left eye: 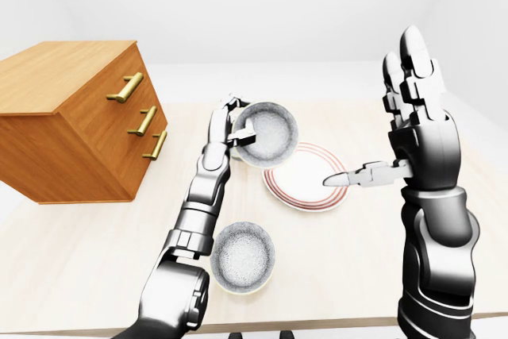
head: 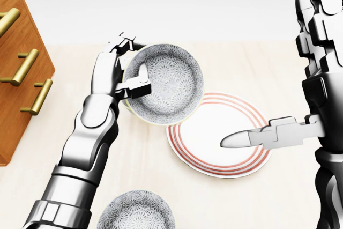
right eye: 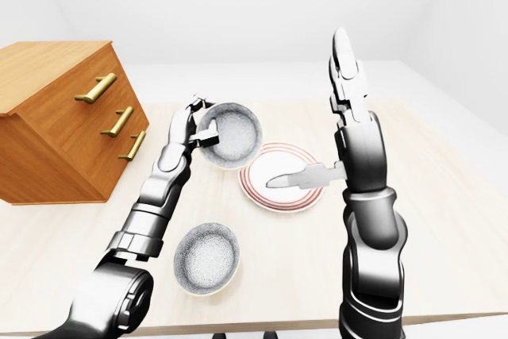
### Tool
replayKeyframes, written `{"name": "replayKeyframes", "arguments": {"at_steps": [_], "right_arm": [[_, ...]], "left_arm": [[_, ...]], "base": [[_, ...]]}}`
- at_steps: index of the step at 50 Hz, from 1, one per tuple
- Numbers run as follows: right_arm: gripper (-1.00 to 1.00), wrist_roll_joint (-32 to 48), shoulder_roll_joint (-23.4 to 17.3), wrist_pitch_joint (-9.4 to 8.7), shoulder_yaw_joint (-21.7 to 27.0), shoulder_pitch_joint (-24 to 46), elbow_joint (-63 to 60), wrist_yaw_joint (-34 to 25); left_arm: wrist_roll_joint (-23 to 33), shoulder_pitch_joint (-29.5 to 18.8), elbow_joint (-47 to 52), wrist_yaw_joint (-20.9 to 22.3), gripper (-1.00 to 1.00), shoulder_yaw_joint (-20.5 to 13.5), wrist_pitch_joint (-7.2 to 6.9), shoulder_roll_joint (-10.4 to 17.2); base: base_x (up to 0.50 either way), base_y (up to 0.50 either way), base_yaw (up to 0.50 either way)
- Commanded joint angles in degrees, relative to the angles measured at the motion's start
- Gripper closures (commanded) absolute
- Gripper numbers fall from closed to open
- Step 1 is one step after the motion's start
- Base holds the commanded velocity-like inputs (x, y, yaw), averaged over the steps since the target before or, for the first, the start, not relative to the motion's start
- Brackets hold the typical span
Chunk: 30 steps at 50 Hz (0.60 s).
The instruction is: Put the bowl in the middle on the plate.
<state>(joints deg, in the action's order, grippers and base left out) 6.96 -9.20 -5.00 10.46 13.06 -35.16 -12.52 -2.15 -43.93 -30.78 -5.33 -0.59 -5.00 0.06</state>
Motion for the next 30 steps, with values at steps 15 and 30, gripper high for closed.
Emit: {"name": "replayKeyframes", "arguments": {"at_steps": [15,30], "right_arm": [[-1.00,-0.3,-1.0,0.00,1.9,-0.6,-3.4,-0.7],[-1.00,-0.3,-1.3,0.00,2.6,-0.6,-5.2,-1.3]], "left_arm": [[-0.1,-5.0,-3.9,-1.4,1.00,1.8,0.00,-6.2],[-4.4,-8.4,-14.8,-1.4,1.00,1.9,0.00,-11.4]], "base": [[0.00,0.00,0.00],[0.00,0.00,0.00]]}}
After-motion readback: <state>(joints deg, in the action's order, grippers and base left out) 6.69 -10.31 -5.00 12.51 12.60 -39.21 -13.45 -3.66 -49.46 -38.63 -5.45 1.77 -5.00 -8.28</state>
